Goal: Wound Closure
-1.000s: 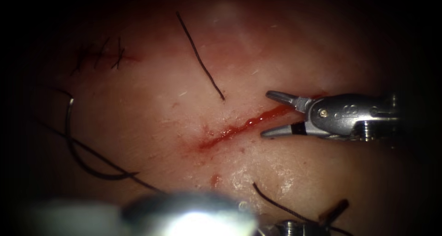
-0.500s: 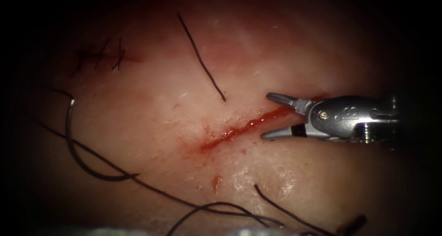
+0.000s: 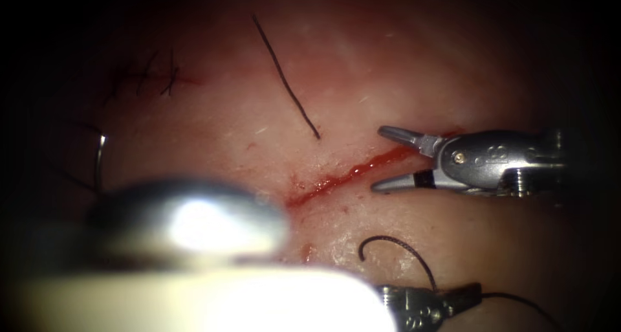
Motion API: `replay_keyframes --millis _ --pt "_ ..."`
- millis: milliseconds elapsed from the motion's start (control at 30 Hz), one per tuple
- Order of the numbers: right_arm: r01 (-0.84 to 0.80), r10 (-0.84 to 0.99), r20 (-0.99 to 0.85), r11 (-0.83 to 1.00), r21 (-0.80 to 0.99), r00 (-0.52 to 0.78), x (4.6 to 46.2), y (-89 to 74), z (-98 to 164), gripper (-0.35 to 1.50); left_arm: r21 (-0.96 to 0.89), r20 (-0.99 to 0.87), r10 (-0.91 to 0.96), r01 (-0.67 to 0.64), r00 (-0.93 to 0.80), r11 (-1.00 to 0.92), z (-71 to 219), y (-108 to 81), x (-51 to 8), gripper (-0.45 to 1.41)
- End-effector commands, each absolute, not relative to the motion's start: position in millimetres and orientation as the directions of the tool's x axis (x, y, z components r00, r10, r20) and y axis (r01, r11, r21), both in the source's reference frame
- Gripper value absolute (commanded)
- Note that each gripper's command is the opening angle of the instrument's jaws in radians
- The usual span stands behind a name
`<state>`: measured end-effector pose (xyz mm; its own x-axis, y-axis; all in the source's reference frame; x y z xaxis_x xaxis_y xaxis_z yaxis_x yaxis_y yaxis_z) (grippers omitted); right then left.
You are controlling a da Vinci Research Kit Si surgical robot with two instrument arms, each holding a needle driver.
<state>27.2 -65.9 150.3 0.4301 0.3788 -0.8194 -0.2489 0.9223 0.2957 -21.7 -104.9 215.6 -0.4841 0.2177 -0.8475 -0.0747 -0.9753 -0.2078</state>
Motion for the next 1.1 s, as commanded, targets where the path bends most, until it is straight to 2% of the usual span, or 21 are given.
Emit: replay_keyframes --millis 33,400,567,600,633,667,700,733,800,900,1100 --pt "-0.247 0.381 -0.820 0.922 0.299 0.428 27.8 -66.5 151 1.16 -0.215 -0.857 0.222 -0.070 -0.465 -0.974 215 -105.8 -21.8 -0.45" --pt "-0.253 0.383 -0.827 0.920 0.301 0.412 27.8 -66.1 151 1.16 -0.250 -0.921 0.260 -0.070 -0.289 -0.966 211 -104.6 -15.4 -0.45" --pt "-0.245 0.386 -0.832 0.919 0.309 0.398 28.7 -66.5 150 1.15 -0.280 -0.947 0.286 -0.057 -0.146 -0.958 209 -103.2 -12.4 -0.45" --pt "-0.241 0.386 -0.834 0.919 0.311 0.395 28.9 -66.6 150 1.06 -0.281 -0.950 0.285 -0.048 -0.129 -0.958 209 -103.1 -12.2 -0.45" --pt "-0.205 0.385 -0.836 0.922 0.328 0.392 29.9 -67.4 150 0.56 -0.286 -0.955 0.287 -0.021 -0.072 -0.958 209 -102.7 -11.9 -0.45" --pt "-0.205 0.385 -0.836 0.922 0.328 0.392 29.9 -67.4 150 0.56 -0.286 -0.955 0.287 -0.021 -0.072 -0.958 209 -102.7 -11.9 -0.45" --pt "-0.176 0.382 -0.838 0.924 0.340 0.390 30.9 -68.0 150 0.04 -0.284 -0.958 0.284 -0.007 -0.049 -0.959 209 -102.4 -12.0 -0.45" --pt "-0.176 0.382 -0.838 0.924 0.340 0.390 30.9 -68.0 150 0.04 -0.284 -0.958 0.284 -0.007 -0.049 -0.959 209 -102.4 -12.0 -0.45" --pt "-0.145 0.377 -0.843 0.926 0.349 0.384 32.2 -68.9 150 -0.35 -0.280 -0.960 0.280 0.019 -0.020 -0.960 209 -102.1 -12.1 -0.45" --pt "-0.075 0.353 -0.855 0.933 0.352 0.380 35.1 -71.1 151 -0.35 -0.279 -0.960 0.280 0.048 0.024 -0.959 210 -101.4 -12.3 -0.45" --pt "0.000 0.363 -0.854 0.921 0.391 0.372 36.8 -73.0 151 -0.35 -0.283 -0.951 0.291 0.082 0.104 -0.956 212 -99.7 -11.8 -0.45"
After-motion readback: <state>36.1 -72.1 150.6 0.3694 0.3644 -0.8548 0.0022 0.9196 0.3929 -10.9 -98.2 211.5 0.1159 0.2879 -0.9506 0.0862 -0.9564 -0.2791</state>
